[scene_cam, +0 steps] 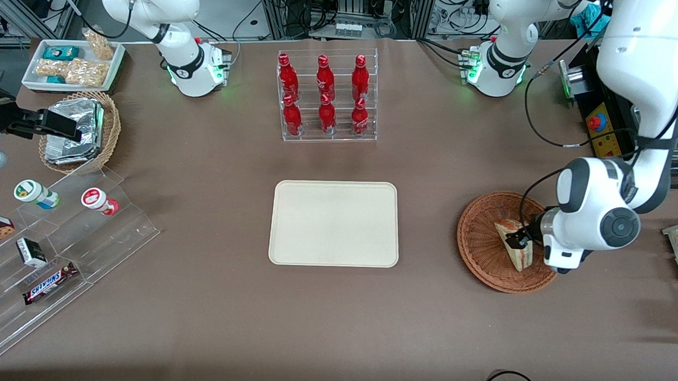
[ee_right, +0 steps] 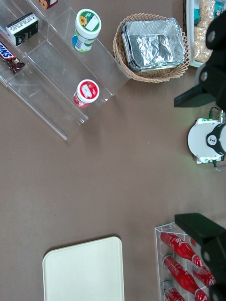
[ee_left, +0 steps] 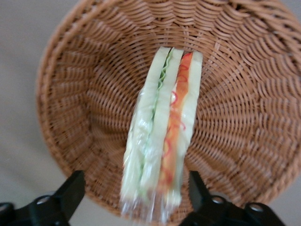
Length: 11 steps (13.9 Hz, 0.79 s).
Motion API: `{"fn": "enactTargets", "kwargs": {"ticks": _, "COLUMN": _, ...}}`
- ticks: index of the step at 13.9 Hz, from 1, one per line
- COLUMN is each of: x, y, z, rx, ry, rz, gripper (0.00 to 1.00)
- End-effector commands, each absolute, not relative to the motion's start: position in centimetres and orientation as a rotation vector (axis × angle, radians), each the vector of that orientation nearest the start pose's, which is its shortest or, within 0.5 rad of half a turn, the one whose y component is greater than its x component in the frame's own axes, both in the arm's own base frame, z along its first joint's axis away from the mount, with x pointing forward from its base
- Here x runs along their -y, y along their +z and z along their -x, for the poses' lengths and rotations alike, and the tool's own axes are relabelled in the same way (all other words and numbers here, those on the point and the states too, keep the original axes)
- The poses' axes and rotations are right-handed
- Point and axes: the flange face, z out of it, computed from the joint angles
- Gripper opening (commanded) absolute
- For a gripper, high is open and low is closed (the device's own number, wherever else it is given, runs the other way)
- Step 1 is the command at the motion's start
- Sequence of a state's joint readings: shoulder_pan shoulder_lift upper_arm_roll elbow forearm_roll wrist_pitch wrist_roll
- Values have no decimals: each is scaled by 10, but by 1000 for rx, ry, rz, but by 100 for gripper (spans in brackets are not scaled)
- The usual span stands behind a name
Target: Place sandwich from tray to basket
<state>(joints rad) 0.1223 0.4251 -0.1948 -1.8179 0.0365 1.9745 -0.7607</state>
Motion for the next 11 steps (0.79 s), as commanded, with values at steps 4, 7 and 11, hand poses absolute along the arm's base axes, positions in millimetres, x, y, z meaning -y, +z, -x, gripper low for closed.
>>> {"fn": "enactTargets", "kwargs": {"ticks": 4, "x": 31, "y": 432, "z": -596, "rx": 640, "ry": 382, "rz": 2980, "gripper": 100}}
{"fn": "enactTargets", "kwargs": {"ticks": 7, "x": 27, "y": 512, "z": -581, "rx": 381, "ry": 402, "rz": 3037, "gripper": 100}}
{"fn": "enactTargets", "kwargs": {"ticks": 11, "x": 22, "y": 605, "z": -564, "rx": 285, "ry": 428, "rz": 3042, "gripper": 100}}
